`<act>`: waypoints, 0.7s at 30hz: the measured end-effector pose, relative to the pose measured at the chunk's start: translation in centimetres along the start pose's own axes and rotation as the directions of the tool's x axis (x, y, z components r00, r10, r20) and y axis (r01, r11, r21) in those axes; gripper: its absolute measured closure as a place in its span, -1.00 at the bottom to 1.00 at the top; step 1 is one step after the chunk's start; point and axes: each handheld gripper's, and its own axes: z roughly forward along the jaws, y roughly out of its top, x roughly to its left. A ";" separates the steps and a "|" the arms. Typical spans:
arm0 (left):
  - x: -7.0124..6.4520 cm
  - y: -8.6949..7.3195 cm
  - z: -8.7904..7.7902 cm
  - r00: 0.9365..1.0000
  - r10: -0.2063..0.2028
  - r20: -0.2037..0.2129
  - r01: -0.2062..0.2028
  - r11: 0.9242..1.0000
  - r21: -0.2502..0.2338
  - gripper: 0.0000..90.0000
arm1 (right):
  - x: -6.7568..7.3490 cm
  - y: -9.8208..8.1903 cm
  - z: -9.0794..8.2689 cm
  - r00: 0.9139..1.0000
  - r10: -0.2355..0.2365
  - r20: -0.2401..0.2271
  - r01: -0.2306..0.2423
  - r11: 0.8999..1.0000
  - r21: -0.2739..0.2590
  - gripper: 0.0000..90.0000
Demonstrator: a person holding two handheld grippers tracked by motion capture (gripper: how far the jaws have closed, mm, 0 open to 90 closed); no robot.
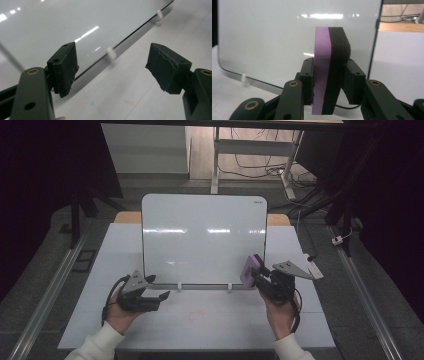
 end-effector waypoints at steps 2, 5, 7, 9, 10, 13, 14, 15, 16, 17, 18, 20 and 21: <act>0.5 -0.5 -0.5 1.000 -0.015 -0.011 0.015 1.000 0.000 -0.43 | -0.2 0.0 0.1 0.999 -0.015 0.028 0.015 1.000 0.015 0.43; 1.1 -1.1 -1.2 0.999 -0.032 -0.024 0.032 0.999 0.002 -0.43 | -0.6 0.0 0.5 0.999 -0.015 0.049 0.014 1.000 0.021 0.42; 1.4 -1.4 -1.4 0.999 -0.040 -0.029 0.040 0.999 0.003 -0.43 | -0.8 0.1 0.8 0.998 -0.014 0.055 0.012 1.000 0.022 0.43; 1.5 -1.6 -1.5 0.999 -0.044 -0.032 0.044 0.999 0.008 -0.43 | -0.9 0.1 1.1 0.999 -0.012 0.051 0.011 1.000 0.020 0.43; 1.5 -1.7 -1.5 0.998 -0.046 -0.032 0.046 0.999 0.008 -0.43 | -0.9 0.2 1.1 0.999 -0.012 0.050 0.011 1.000 0.018 0.42; 1.7 -1.8 -1.5 0.998 -0.050 -0.033 0.050 0.999 0.013 -0.43 | -0.9 0.2 1.1 0.999 -0.008 0.047 0.007 1.000 0.014 0.43; 1.7 -1.9 -1.5 0.998 -0.051 -0.032 0.052 0.999 0.015 -0.43 | -1.0 0.2 1.1 0.999 -0.007 0.047 0.006 1.000 0.014 0.43; 1.7 -1.9 -1.4 0.998 -0.052 -0.032 0.053 0.998 0.018 -0.43 | -1.0 0.2 1.1 0.999 -0.007 0.047 0.006 1.000 0.012 0.43; 1.7 -2.0 -1.4 0.998 -0.053 -0.033 0.054 0.998 0.020 -0.43 | -1.0 0.2 1.1 0.999 -0.007 0.048 0.006 1.000 0.011 0.42; 1.7 -2.0 -1.4 0.998 -0.054 -0.032 0.054 0.998 0.022 -0.43 | -0.9 0.2 1.2 0.999 -0.007 0.048 0.007 1.000 0.010 0.42; 1.7 -2.0 -1.3 0.998 -0.054 -0.031 0.055 0.998 0.024 -0.43 | -0.9 0.2 1.3 0.999 -0.011 0.050 0.011 1.000 0.007 0.42; 1.7 -2.1 -1.2 0.998 -0.055 -0.028 0.056 0.998 0.032 -0.43 | -0.7 0.3 1.6 0.999 -0.018 0.051 0.018 1.000 0.002 0.42; 1.7 -2.1 -1.1 0.998 -0.055 -0.028 0.056 0.998 0.036 -0.43 | -0.7 0.4 1.8 0.998 -0.024 0.053 0.024 1.000 -0.001 0.42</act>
